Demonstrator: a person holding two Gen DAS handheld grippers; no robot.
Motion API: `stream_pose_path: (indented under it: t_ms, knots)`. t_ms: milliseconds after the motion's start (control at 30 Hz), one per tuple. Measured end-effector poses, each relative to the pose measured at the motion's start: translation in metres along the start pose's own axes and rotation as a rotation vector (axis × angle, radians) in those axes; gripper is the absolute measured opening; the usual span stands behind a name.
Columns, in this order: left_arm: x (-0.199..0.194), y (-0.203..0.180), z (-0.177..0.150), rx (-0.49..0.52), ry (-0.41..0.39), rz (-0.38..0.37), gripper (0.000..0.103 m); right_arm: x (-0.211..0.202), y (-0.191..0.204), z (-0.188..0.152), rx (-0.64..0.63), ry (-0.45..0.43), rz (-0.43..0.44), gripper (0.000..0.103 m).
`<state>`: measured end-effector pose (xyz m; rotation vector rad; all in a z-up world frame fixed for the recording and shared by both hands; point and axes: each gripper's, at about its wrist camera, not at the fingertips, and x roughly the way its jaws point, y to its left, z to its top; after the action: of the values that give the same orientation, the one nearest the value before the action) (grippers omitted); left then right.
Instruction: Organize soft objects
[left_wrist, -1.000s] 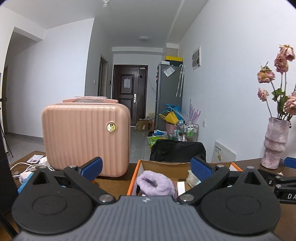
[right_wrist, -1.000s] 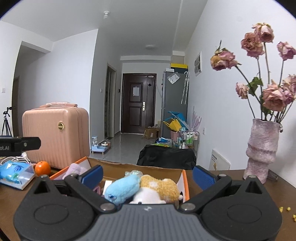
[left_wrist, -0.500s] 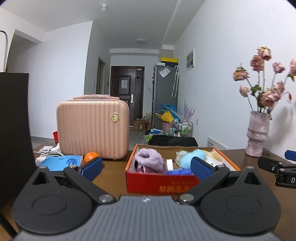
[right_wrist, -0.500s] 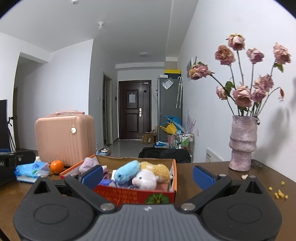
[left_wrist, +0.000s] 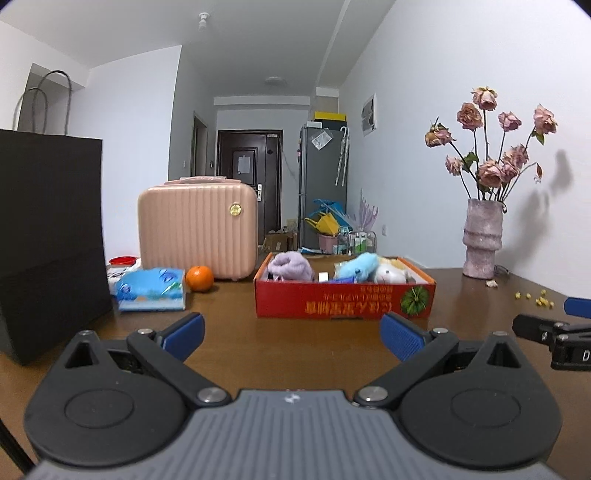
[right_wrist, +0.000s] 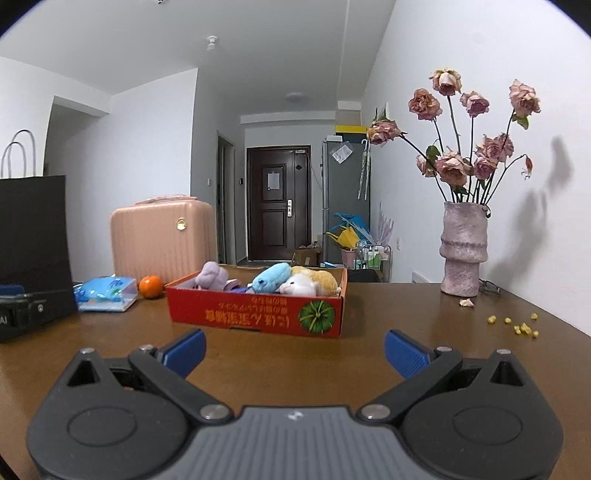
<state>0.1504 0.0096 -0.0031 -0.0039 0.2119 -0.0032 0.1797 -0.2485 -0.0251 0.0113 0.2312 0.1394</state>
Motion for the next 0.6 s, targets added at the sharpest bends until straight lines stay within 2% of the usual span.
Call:
stream_pose_path:
  t_ms: [267,600]
  knots:
    - [-0.031,-0.001,-0.013,-0.013,0.011,0.018,0.103,-0.036,0.006,-0.013,0.019,0.005,-0.018,0.103]
    - [-0.046,-0.003,-0.011,-0.007,-0.019,0.013,0.103,-0.054,0.012,-0.012,0.013,-0.017,-0.003,0.103]
